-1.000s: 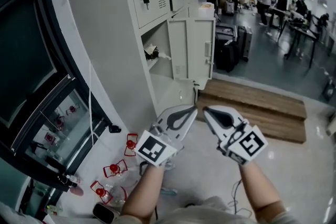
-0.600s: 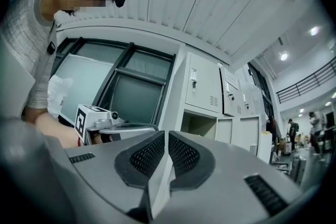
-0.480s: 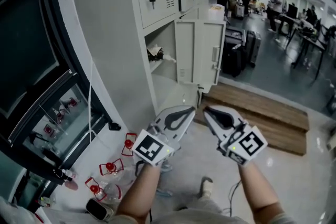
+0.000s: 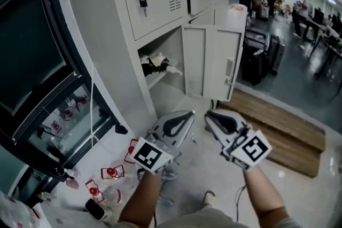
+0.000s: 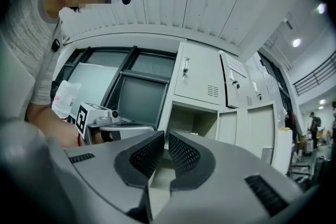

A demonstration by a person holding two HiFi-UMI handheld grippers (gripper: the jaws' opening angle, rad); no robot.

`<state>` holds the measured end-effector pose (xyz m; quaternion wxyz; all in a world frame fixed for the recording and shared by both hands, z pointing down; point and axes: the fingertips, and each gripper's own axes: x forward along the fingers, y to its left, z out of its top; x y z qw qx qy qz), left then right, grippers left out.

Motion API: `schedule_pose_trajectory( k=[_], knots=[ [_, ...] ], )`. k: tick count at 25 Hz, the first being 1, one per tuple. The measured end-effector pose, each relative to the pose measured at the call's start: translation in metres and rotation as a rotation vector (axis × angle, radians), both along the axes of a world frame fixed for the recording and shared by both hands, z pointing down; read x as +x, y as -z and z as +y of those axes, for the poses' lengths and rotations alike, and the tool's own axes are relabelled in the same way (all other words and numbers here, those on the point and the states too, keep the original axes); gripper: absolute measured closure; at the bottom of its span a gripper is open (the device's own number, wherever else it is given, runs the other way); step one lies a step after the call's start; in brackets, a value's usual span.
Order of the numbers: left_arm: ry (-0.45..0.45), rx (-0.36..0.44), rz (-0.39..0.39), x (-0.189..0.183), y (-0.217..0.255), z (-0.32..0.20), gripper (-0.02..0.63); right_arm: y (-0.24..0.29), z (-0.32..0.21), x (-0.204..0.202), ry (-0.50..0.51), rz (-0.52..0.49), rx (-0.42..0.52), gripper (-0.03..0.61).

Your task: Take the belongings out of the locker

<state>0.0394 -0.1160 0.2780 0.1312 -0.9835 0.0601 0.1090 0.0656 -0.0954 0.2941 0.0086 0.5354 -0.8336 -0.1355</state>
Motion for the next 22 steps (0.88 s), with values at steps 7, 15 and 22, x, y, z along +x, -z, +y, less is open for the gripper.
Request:
schedule_pose_trajectory(
  k=[7, 15, 22],
  knots=[
    [0.111, -0.004, -0.012, 0.034, 0.0, -0.038, 0.611, -0.002, -0.037, 0.034, 0.114, -0.002, -0.028, 0.572],
    [0.244, -0.034, -0.02, 0.051, -0.009, -0.071, 0.611, -0.001, -0.076, 0.055, 0.223, -0.004, -0.052, 0.572],
    [0.338, -0.054, -0.029, 0.04, -0.017, -0.093, 0.611, -0.006, -0.112, 0.051, 0.292, 0.006, -0.069, 0.554]
  ],
)
